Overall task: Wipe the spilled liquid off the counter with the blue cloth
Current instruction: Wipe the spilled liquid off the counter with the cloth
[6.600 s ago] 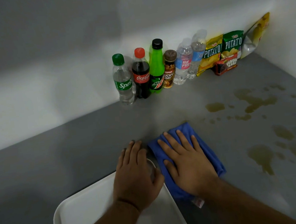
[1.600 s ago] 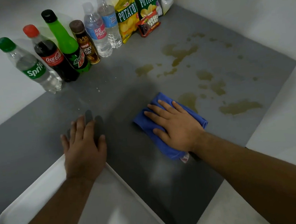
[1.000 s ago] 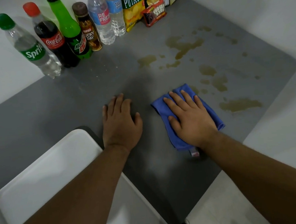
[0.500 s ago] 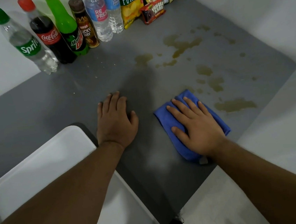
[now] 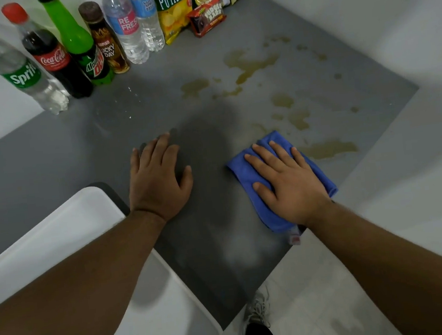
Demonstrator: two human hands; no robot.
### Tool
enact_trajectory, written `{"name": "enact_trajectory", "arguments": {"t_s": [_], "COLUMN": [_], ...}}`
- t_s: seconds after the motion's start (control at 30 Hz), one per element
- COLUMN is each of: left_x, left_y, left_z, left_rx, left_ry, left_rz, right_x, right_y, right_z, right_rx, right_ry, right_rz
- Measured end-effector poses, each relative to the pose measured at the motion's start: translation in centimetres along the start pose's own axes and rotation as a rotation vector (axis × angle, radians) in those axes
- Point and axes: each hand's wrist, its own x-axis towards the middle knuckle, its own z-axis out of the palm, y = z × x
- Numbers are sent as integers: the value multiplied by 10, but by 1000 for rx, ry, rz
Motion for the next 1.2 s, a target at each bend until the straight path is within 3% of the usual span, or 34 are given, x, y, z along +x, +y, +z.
{"name": "enact_trajectory", "arguments": {"t_s": [0.17,0.4,0.63,0.87,0.97,1.13,1.2], "left_x": [2,5,5,5,5,5,5], "left_y": [35,74,73,74,75,76,76], "left_z": [4,17,21,19,20,19,19], "left_rx": [-54,-127,-93,-88,-87,-88,-90], "left_ry": [6,-81,-101,-108,-109,-103,-107], "left_rz": [16,-23,-18,-28,-33,-35,-36], "right_x": [5,-40,-3,-44,-37,-1,-1], "right_y": [-21,15,2,43,59,24,16], "right_z": [3,6,-2,-2,-7,-7,-3], "right_rx": [-8,11,9,20,9,31,38], "right_ry": [6,-24,11,-40,-36,6,3], "right_rz": [102,-128,74,-210,-141,85,78]}}
